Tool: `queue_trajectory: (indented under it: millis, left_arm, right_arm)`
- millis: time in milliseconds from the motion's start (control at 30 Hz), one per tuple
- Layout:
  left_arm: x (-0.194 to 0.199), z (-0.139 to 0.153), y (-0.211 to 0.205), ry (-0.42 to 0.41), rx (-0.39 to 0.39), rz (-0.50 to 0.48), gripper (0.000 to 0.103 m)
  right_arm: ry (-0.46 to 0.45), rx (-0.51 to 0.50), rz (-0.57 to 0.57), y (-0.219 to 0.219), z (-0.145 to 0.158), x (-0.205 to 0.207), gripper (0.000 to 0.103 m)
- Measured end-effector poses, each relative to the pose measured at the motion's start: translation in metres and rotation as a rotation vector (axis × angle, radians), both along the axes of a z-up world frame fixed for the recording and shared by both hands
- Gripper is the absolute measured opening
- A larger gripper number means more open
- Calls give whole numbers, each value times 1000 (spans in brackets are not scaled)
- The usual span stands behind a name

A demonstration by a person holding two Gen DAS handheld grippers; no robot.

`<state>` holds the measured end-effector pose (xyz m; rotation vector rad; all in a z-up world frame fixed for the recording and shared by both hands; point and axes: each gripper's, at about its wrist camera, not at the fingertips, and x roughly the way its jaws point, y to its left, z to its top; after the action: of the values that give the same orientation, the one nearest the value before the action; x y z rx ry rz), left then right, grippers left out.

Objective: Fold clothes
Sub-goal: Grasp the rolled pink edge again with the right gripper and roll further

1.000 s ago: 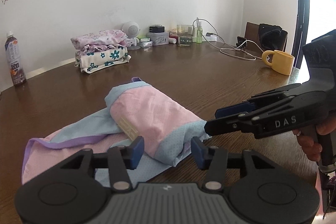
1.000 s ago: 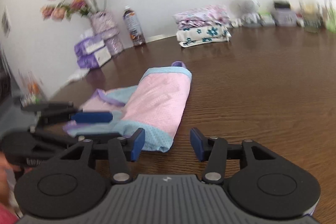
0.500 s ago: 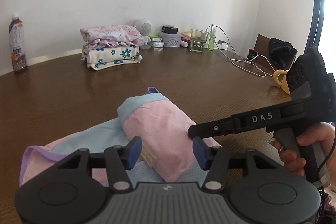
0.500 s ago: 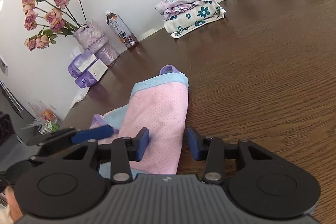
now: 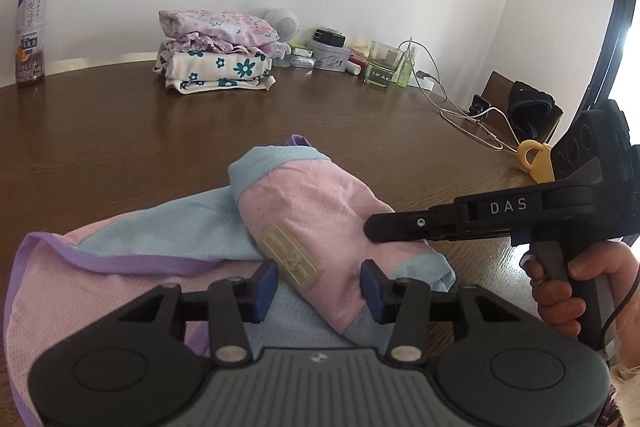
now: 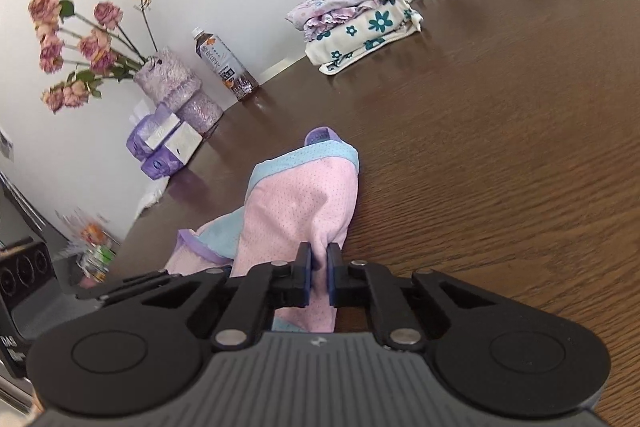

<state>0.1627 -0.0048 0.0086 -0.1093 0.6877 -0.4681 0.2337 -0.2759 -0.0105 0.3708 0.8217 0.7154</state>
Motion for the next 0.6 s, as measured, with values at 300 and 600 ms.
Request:
queue_trajectory:
  millis: [300, 600]
  left_arm:
    - [-7, 5, 33, -15, -8, 52, 51]
    - [-15, -1, 34, -8, 43, -9, 51]
  right_arm:
    - [-168, -306, -45, -13, 38, -1, 6]
    - [-389, -477, 75, 47, 62, -38, 6]
